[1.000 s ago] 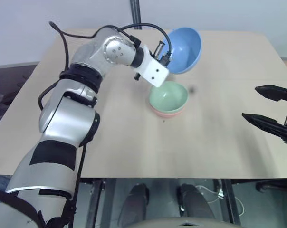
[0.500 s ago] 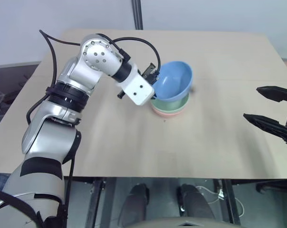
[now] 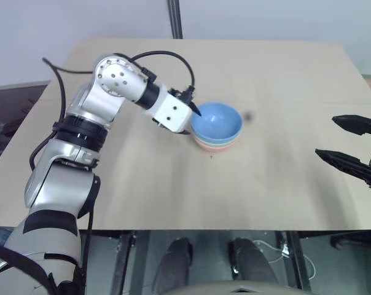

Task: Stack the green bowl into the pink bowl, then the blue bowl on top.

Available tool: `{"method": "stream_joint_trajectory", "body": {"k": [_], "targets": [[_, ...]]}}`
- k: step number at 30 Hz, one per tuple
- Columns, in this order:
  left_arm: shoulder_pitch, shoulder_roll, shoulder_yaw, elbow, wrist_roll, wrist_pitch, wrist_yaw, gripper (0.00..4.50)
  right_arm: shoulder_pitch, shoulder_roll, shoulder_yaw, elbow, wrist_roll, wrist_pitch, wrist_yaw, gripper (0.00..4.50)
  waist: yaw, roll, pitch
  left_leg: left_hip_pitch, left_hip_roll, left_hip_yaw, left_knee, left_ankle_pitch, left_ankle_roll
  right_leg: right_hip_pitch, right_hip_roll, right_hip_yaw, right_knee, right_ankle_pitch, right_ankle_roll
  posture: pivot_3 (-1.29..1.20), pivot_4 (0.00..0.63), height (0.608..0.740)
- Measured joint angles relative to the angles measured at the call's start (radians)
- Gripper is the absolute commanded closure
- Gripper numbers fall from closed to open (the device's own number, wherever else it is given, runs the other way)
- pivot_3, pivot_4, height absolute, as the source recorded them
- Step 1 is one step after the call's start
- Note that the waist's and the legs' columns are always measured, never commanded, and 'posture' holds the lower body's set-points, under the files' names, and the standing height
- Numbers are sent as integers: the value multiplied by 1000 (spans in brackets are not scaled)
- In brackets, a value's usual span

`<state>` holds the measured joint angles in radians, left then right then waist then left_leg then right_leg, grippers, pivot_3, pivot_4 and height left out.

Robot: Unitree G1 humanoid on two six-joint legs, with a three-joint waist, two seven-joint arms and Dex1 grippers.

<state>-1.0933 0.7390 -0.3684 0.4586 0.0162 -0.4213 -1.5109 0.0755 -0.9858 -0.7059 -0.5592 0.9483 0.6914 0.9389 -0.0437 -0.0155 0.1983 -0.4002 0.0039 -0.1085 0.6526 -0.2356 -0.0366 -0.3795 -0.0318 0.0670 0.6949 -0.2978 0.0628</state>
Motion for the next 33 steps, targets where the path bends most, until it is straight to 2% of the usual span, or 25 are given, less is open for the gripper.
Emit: {"method": "stream_joint_trajectory", "body": {"k": [7, 9, 17, 25, 33], "targets": [[295, 129, 203, -151, -176, 347, 51, 1659, 12, 2, 48, 37, -96, -40, 14, 0, 0, 0, 0, 1, 1, 0, 0, 0, 0, 0, 1, 0, 1, 0, 0, 0, 150, 740], [393, 169, 302, -199, -229, 429, 98, 1659, 17, 2, 65, 42, -116, -47, 22, 0, 1, 0, 0, 1, 1, 1, 0, 0, 0, 0, 1, 0, 0, 0, 0, 0, 150, 740], [564, 256, 515, -216, -300, 551, 202, 1659, -18, 1, 113, 105, -147, -66, 65, 0, 2, 0, 0, 2, 2, 1, -1, 0, 0, 0, 0, 0, 0, 0, 0, 0, 150, 740], [676, 262, 567, -323, -355, 613, 232, 1659, -80, -12, 153, 147, -165, -72, 104, 0, 5, 0, 0, 2, 2, 1, -1, 0, 0, 0, 0, 0, 0, 0, 0, 0, 150, 740], [653, 235, 566, -341, -377, 651, 275, 1659, -92, -12, 163, 148, -177, -71, 113, 0, 3, 0, 0, 2, 2, 2, -1, 0, 0, 0, 0, 1, 0, 0, 0, 0, 150, 740]]}}
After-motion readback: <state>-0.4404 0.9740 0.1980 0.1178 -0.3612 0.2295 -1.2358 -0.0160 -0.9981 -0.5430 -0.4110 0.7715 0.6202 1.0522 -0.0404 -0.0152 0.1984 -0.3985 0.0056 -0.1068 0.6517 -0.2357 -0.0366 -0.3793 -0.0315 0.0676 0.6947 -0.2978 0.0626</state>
